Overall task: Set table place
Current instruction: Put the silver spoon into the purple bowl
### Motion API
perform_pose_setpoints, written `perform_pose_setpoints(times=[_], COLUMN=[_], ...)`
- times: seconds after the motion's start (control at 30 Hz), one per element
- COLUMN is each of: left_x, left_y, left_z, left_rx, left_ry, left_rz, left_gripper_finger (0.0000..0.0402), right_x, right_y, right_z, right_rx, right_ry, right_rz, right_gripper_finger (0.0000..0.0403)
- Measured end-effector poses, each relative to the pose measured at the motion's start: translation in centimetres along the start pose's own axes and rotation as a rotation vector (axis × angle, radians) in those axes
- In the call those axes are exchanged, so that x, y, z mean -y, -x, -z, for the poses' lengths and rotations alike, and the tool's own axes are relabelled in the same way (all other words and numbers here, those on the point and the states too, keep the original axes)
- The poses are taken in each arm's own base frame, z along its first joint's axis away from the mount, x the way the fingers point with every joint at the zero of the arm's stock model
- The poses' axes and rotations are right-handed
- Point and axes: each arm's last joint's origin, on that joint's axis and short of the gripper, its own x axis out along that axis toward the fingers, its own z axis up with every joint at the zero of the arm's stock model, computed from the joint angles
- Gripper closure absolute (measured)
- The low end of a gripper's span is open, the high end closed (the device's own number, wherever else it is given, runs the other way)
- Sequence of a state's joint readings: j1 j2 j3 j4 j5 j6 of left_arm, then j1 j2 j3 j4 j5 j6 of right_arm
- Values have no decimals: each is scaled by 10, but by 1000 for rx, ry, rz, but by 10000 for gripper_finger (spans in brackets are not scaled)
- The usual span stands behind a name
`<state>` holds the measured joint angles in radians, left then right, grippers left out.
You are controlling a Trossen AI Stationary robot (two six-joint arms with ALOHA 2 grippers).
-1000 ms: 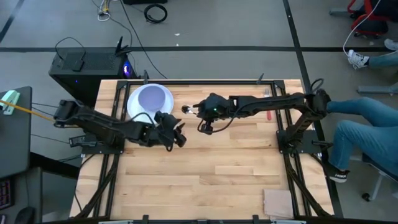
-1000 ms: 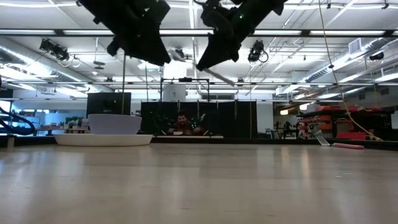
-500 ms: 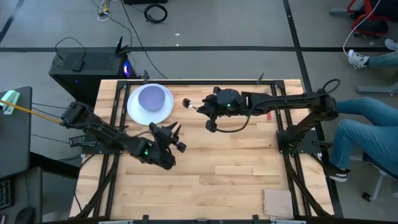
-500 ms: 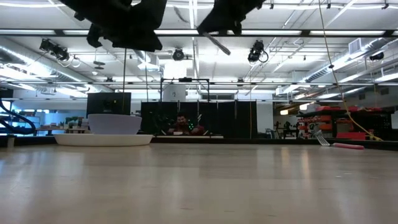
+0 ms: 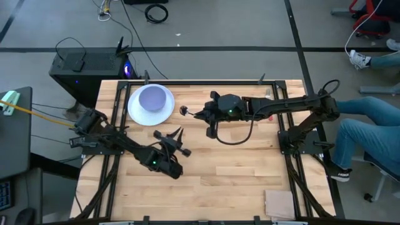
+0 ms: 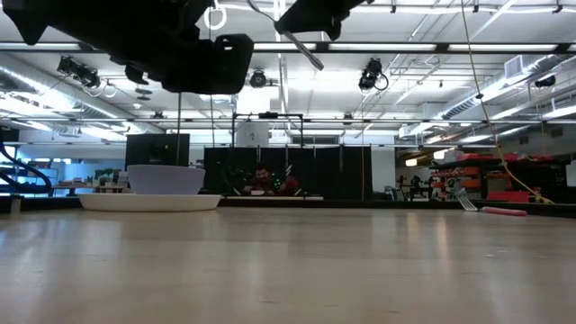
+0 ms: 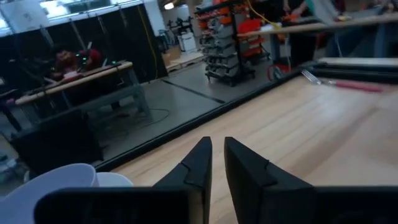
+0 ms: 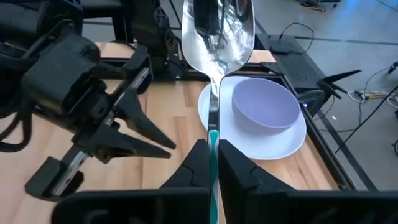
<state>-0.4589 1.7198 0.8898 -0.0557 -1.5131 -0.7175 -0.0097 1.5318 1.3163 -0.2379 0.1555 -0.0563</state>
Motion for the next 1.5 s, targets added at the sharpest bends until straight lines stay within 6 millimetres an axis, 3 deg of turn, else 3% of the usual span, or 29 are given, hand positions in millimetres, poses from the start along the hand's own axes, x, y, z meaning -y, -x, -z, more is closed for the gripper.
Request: perform_pose_setpoints(times=[0.3,0.5,0.8,1.13,1.33,1.5], left_x=[3,9,16,19,17,-7], left_y=[-6,-22,-21,-25,-48,-71], left_z=[-5,-13,-24,-31,-33,-28], left_rx=[-60,-120,-68,-33,68,189], left_ry=[-69,-69,-204,-393,-364,-236], left_rz=[55,124,164,222,462,402], left_gripper_finger=[355,310,252,257,268,262], right_x=[2,2,9,12,13,13], right_y=[0,0,2,4,4,4], right_z=[0,-1,-2,-7,-6,-6], right_rx=[-3,6,4,46,38,35], right_ry=[-9,-11,-9,-20,-5,3], right_rz=[58,73,374,485,533,533], right_gripper_finger=[392,392,392,392,392,392])
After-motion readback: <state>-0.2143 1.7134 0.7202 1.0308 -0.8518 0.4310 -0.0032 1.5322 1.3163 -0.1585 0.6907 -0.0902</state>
